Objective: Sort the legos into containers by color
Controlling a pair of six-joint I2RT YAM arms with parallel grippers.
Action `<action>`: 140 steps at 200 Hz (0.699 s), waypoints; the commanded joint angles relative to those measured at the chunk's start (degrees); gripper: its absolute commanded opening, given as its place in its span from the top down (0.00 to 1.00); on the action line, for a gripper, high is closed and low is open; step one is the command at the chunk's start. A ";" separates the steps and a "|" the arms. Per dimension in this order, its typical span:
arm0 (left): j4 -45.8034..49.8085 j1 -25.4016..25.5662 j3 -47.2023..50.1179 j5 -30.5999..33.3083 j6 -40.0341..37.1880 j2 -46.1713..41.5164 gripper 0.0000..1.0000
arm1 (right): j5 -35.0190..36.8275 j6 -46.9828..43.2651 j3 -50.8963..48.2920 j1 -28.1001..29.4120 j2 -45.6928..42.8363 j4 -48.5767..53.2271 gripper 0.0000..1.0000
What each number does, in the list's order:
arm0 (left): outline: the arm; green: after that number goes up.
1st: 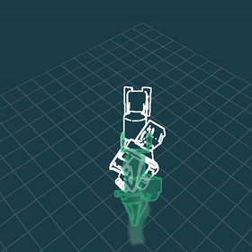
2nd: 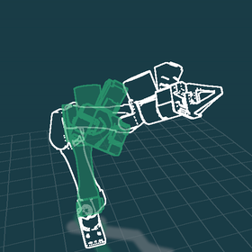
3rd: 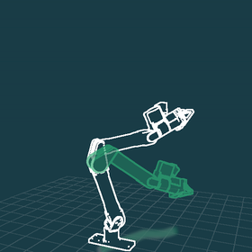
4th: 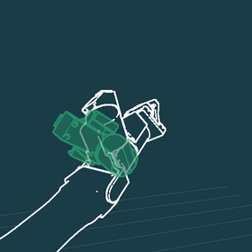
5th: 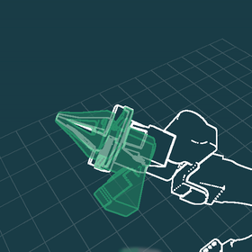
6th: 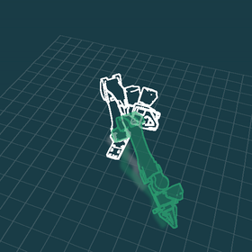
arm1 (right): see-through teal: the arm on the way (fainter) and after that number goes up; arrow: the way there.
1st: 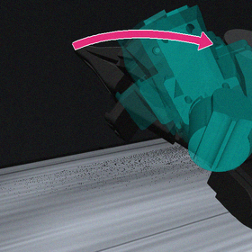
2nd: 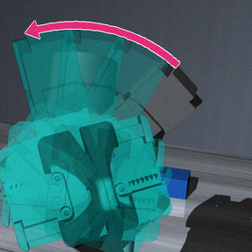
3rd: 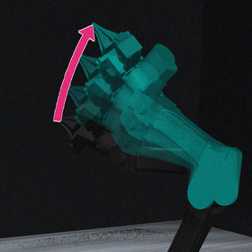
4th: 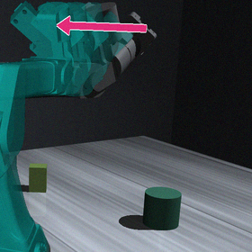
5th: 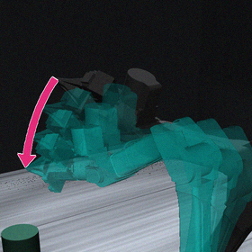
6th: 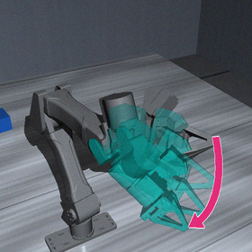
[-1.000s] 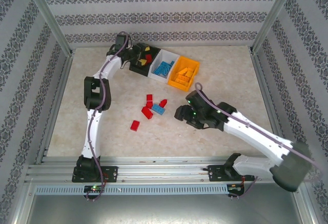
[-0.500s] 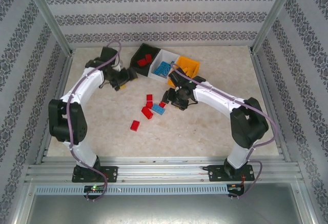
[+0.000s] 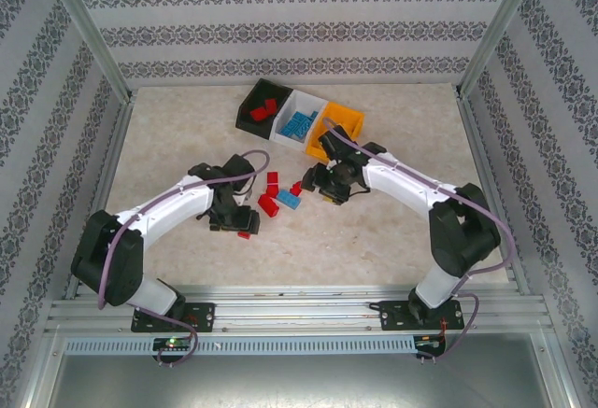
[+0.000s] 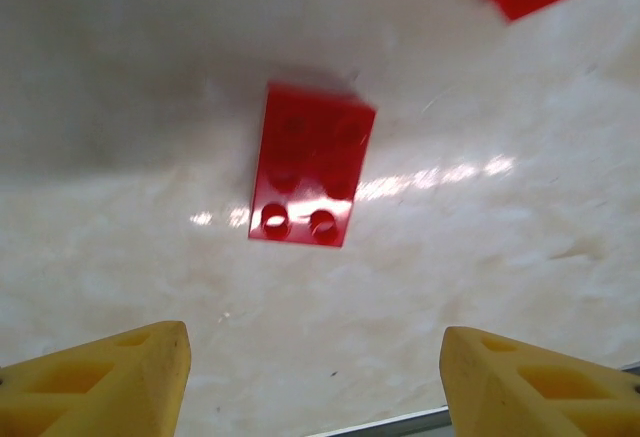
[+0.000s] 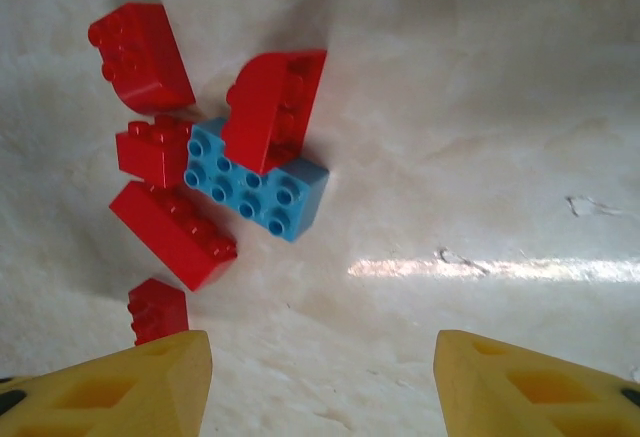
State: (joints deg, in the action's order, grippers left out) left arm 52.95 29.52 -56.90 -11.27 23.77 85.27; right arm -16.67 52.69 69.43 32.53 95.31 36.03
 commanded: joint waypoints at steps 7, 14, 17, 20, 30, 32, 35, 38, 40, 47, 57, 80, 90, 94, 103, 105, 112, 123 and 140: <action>-2.25 1.98 2.62 3.35 -0.60 0.91 0.33 | -0.98 -0.26 -3.44 -0.37 -4.92 -0.48 0.39; -2.89 2.16 2.99 3.36 -0.57 1.59 0.33 | -1.02 0.08 -4.39 -0.37 -5.76 -0.80 0.39; -3.21 2.20 3.07 3.36 -0.49 1.89 0.34 | -1.10 0.22 -4.72 -0.29 -6.21 -0.99 0.39; -3.53 2.29 3.12 3.29 -0.41 2.24 0.34 | -1.12 0.30 -5.08 -0.28 -6.53 -1.11 0.39; -4.69 2.56 3.22 3.33 -0.39 3.29 0.34 | -1.07 0.66 -6.04 -0.20 -7.69 -1.31 0.39; -4.91 2.56 3.19 3.33 -0.39 3.53 0.34 | -1.06 0.68 -6.19 -0.15 -7.99 -1.31 0.39; -5.17 2.58 3.16 3.32 -0.34 3.85 0.34 | -0.94 0.72 -6.36 -0.11 -8.36 -1.30 0.39; -5.48 2.63 3.04 3.30 -0.31 4.23 0.34 | -0.92 0.81 -6.67 -0.07 -8.70 -1.31 0.39; -5.64 2.65 2.94 3.34 -0.30 4.34 0.34 | -0.85 0.81 -6.80 -0.03 -8.95 -1.25 0.39; -6.14 2.74 2.58 3.25 -0.30 5.18 0.34 | -0.66 0.93 -7.26 0.15 -9.70 -1.23 0.39; -6.76 2.87 1.80 3.26 -0.37 6.23 0.34 | -0.57 1.09 -8.10 0.33 -10.70 -1.23 0.39; -7.51 2.91 0.12 3.68 -1.29 9.27 0.34 | -0.09 1.22 -9.89 0.34 -12.78 -1.05 0.39; -7.66 2.91 -0.67 3.84 -1.81 10.65 0.34 | 0.09 1.43 -10.70 0.24 -13.64 -1.03 0.39; -7.77 2.91 -0.87 4.01 -2.04 11.20 0.34 | 0.13 1.52 -11.00 0.25 -13.89 -1.05 0.39; -7.86 2.91 -1.52 4.31 -2.45 12.17 0.34 | 0.20 1.59 -11.47 0.24 -14.40 -1.18 0.39; -7.86 2.94 -1.71 4.39 -2.55 12.32 0.35 | 0.16 1.64 -11.50 0.20 -14.54 -1.21 0.39; -7.86 2.91 -2.17 4.63 -2.89 13.06 0.35 | 0.15 1.83 -11.89 0.25 -14.91 -1.31 0.39; -8.14 2.91 -2.97 4.62 -3.26 14.11 0.37 | 0.14 1.90 -12.05 0.22 -15.12 -1.31 0.39; -8.29 2.92 -3.95 4.32 -3.70 15.79 0.44 | 0.23 1.96 -12.12 0.25 -15.35 -1.23 0.39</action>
State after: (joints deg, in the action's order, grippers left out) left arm 45.56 31.55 -58.74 -8.25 22.28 99.04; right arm -17.23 53.84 57.87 32.49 81.28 34.94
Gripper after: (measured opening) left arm 0.600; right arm 0.608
